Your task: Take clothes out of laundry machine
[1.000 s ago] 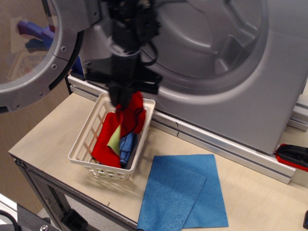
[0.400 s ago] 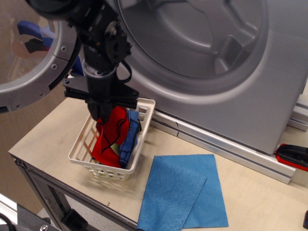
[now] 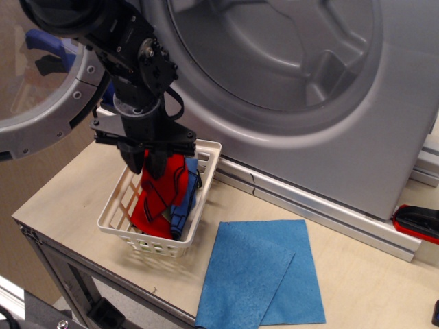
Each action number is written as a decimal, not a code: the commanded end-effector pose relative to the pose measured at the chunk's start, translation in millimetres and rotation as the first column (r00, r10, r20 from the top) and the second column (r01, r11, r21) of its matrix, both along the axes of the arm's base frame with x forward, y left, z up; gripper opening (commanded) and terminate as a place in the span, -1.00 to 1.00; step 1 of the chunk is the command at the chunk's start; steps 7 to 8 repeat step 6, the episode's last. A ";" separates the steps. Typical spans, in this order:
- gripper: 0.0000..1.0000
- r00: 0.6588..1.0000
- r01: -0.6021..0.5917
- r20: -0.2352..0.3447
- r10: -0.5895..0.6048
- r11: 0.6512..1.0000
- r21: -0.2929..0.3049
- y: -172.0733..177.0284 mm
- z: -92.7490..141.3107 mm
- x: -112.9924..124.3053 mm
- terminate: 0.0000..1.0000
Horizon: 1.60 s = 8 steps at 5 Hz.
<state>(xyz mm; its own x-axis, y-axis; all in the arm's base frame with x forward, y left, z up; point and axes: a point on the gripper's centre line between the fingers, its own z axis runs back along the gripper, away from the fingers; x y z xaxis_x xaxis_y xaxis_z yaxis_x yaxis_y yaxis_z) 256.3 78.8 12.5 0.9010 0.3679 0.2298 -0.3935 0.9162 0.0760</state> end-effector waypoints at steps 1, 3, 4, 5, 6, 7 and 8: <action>1.00 1.000 -0.024 -0.010 0.024 0.999 -0.031 -3.2 22.0 8.0 -1.00; 1.00 0.999 0.014 -0.038 -0.016 0.999 -0.051 4.1 58.1 13.1 -1.00; 1.00 0.995 0.093 -0.025 -0.095 0.991 -0.092 2.0 68.3 11.5 -1.00; 1.00 0.995 0.093 -0.025 -0.095 0.991 -0.092 2.0 68.3 11.5 -1.00; 1.00 0.995 0.093 -0.025 -0.095 0.991 -0.092 2.0 68.3 11.5 1.00; 1.00 0.995 0.093 -0.025 -0.095 0.991 -0.092 2.0 68.3 11.5 1.00; 1.00 0.995 0.093 -0.025 -0.095 0.991 -0.092 2.0 68.3 11.5 1.00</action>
